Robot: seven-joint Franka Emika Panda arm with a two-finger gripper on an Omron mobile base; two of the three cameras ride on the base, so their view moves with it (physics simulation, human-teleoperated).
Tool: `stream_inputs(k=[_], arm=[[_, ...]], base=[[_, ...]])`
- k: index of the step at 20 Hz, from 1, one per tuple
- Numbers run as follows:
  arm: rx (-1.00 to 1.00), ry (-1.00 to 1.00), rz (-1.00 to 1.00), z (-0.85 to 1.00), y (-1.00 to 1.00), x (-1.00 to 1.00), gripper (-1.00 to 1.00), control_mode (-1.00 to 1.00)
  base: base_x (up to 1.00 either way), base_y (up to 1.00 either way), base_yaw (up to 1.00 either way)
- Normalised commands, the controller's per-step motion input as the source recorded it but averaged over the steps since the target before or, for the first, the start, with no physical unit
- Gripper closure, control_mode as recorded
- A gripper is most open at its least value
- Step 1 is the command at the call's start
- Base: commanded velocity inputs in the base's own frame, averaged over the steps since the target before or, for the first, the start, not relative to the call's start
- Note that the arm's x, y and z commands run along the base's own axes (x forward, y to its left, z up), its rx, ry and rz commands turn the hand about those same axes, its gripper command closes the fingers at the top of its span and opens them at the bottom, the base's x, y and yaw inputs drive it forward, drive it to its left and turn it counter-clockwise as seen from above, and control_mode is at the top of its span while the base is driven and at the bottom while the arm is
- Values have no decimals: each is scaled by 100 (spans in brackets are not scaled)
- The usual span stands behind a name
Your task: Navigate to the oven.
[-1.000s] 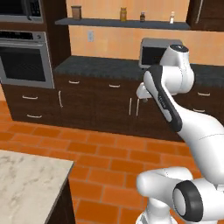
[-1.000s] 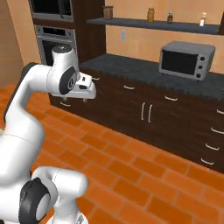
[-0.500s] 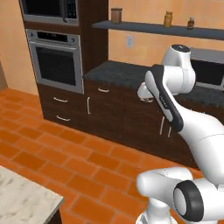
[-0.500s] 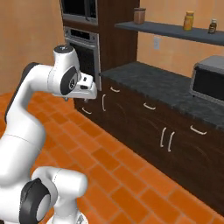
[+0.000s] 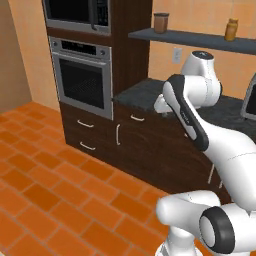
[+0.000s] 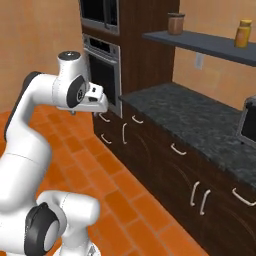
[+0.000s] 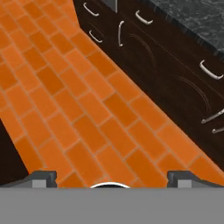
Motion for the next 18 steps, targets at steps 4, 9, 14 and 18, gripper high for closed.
stream_inputs(k=[4,9,14,18], arm=[[0,0,0,0,0,0,-100,100],[0,0,0,0,0,0,-100,100],[0,0,0,0,0,0,-100,100],[0,0,0,0,0,0,-100,100]], base=[[100,-1,13],[100,4,7],[100,46,-10],[100,70,-24]])
